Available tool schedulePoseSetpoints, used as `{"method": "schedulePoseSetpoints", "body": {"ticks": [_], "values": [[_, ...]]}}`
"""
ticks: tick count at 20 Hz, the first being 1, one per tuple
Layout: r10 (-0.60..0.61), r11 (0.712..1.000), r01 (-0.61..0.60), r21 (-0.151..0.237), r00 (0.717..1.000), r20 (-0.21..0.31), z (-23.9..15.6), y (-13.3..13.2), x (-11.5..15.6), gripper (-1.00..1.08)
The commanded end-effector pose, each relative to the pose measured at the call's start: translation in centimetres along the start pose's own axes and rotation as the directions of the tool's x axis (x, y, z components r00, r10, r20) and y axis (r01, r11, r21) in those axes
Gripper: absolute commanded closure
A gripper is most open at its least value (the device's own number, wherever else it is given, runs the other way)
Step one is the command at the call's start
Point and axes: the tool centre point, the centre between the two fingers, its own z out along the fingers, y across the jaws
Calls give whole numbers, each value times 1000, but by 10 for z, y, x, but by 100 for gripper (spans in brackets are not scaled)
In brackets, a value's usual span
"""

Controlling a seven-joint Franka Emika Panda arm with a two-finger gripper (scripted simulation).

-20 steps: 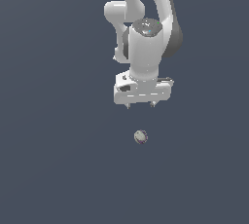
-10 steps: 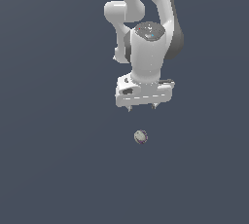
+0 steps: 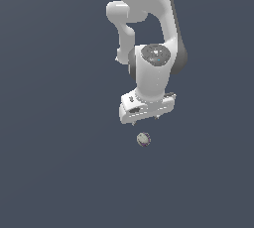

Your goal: Pick up the object and move it to a goal position.

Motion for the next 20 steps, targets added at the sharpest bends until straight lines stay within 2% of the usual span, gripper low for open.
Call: {"method": "schedulePoseSetpoints", "body": {"ticks": [1,10,20], "values": [[-63,998,63,-2,998,11,16,1,7,-92],[-225,974,226,-1,973,40,60,4,24,-92],[-258,966,258,1,965,46,71,5,26,-92]]}}
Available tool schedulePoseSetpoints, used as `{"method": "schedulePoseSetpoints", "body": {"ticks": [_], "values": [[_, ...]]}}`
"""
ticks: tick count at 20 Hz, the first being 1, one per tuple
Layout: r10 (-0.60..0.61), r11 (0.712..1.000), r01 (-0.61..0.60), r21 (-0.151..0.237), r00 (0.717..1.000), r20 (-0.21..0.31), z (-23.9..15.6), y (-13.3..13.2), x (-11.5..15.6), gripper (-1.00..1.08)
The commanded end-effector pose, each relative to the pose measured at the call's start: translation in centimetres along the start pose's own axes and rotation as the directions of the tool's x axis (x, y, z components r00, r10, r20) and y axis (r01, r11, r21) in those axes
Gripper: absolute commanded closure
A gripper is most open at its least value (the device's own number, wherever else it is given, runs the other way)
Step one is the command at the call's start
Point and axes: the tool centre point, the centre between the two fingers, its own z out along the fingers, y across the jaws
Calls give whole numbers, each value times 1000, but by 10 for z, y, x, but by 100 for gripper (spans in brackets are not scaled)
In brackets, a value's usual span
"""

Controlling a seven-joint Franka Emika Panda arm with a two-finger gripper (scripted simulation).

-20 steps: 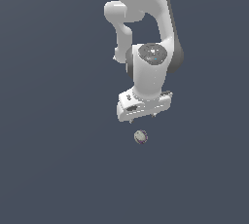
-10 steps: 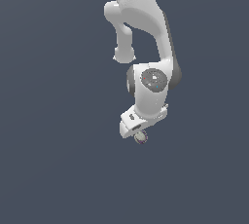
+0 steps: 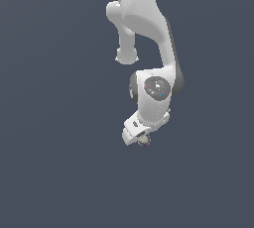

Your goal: Pick up the object and move it to a goal position.

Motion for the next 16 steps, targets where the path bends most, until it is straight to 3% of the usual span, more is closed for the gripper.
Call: {"method": "schedulePoseSetpoints", "body": {"ticks": [1,10,16], "values": [[0,1000,0,0,1000,0,3,0,0,-92],[-5,1000,5,0,1000,0,44,0,-1,-92],[-6,1000,6,-1,1000,0,50,0,1,-92]]}}
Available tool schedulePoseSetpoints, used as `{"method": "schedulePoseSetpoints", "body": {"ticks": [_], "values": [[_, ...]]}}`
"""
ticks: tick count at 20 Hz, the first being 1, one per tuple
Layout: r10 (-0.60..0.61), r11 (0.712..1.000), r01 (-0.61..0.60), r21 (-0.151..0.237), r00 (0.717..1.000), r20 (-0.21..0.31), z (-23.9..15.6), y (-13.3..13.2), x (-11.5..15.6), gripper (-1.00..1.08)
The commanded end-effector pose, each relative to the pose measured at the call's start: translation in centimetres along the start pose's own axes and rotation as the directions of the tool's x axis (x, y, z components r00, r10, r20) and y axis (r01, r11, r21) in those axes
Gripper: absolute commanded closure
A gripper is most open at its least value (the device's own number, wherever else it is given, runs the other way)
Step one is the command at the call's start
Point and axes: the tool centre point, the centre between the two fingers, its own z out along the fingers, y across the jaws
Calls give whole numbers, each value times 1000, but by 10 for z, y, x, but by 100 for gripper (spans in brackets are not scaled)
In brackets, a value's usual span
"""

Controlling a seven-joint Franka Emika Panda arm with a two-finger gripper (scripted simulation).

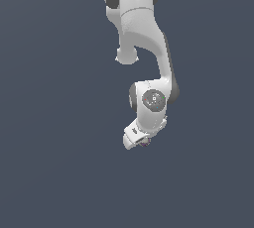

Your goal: Pick up the object and move it to a goal position.

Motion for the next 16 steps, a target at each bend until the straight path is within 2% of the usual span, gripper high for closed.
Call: {"method": "schedulePoseSetpoints", "body": {"ticks": [1,16], "values": [[0,1000,0,-1,1000,-2,0,0,1,108],[0,1000,0,-1,1000,-1,-5,2,-3,108]]}}
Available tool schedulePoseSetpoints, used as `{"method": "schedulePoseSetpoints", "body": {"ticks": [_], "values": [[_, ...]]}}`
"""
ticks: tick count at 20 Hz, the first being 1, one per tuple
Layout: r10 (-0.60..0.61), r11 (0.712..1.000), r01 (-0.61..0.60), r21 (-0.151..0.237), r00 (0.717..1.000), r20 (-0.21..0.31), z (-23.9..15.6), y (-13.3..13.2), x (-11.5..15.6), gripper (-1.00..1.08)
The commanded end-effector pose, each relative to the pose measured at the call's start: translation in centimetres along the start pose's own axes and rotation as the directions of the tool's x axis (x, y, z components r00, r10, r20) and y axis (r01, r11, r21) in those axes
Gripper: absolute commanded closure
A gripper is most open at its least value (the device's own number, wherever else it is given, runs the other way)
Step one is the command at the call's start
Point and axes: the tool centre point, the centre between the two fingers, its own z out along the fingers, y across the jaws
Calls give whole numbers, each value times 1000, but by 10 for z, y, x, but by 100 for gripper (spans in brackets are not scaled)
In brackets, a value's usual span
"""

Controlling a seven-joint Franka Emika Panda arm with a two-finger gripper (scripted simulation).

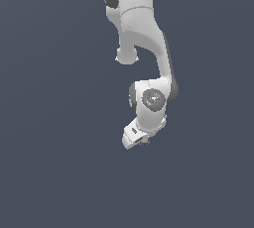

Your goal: Pick up the object and move it to a goal position.

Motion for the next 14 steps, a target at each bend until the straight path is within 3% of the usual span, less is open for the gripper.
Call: {"method": "schedulePoseSetpoints", "body": {"ticks": [1,14], "values": [[1,1000,-1,-1,1000,-2,-5,2,-2,108],[1,1000,-1,-2,1000,-2,-73,27,-51,108]]}}
